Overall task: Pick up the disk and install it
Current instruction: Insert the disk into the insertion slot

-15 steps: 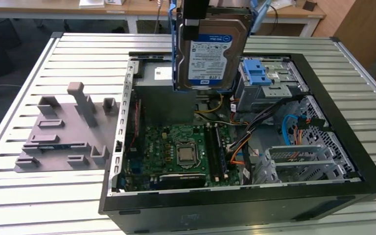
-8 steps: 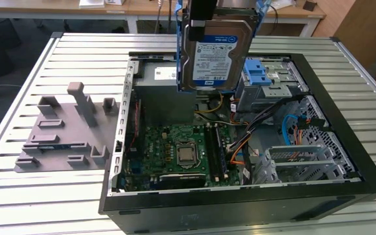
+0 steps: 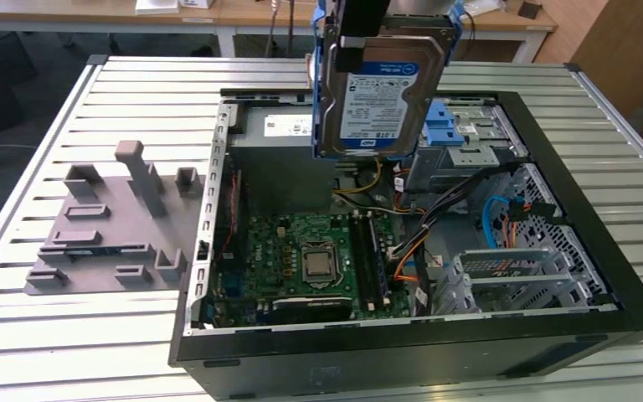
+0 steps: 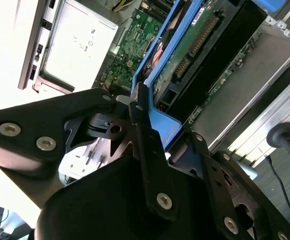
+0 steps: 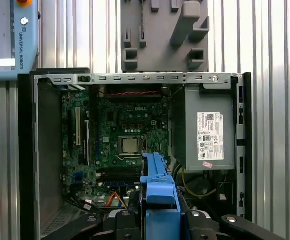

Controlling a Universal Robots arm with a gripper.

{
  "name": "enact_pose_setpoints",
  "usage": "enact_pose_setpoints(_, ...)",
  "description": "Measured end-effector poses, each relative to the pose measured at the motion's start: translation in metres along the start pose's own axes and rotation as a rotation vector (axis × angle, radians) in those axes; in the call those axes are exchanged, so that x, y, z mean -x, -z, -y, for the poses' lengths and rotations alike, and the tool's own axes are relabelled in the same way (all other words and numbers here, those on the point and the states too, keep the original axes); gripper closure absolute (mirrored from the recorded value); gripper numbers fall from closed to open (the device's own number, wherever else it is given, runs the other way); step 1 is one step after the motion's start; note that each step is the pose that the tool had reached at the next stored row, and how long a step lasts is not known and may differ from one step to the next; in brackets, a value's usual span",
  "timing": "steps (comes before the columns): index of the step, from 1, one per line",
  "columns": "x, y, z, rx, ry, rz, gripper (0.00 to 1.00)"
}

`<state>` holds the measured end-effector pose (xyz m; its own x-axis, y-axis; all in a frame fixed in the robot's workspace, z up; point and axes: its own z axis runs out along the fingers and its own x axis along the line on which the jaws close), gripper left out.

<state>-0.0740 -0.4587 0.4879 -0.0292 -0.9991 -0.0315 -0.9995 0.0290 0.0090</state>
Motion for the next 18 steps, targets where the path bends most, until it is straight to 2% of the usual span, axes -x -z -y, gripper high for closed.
enact_pose_setpoints(8,-0.0041,-0.0004,0.0069,0.0,0.0,0.0,0.64)
enact_pose_setpoints(18,-0.0213,-0.0008,0.0097,0.0,0.0,0.0,0.64)
